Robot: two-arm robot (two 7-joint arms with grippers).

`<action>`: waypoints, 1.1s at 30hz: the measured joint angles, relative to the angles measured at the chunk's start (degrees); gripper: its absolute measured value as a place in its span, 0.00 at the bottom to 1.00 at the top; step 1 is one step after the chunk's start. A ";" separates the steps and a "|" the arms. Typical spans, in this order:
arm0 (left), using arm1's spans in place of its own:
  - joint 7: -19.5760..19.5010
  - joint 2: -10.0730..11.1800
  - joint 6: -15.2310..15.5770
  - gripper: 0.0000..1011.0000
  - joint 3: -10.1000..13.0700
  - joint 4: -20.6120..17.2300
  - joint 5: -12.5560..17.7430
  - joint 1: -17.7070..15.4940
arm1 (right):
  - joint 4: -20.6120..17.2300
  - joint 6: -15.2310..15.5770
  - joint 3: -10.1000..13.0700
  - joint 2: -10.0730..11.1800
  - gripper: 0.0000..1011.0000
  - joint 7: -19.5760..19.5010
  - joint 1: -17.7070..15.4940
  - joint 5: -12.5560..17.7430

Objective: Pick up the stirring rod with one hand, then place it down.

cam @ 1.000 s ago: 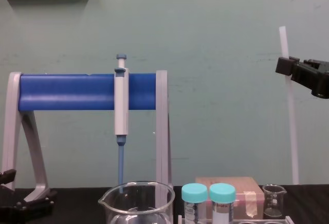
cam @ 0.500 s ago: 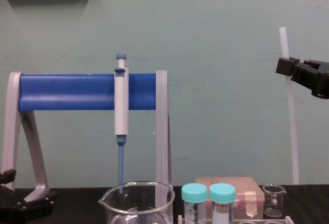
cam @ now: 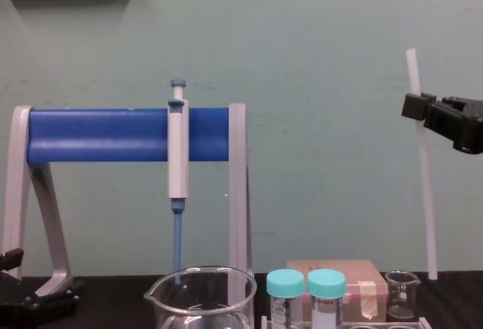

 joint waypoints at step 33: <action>0.00 0.00 0.00 0.99 0.00 0.00 0.00 0.00 | 13.23 -2.21 -4.48 -5.24 0.07 2.98 5.00 -0.95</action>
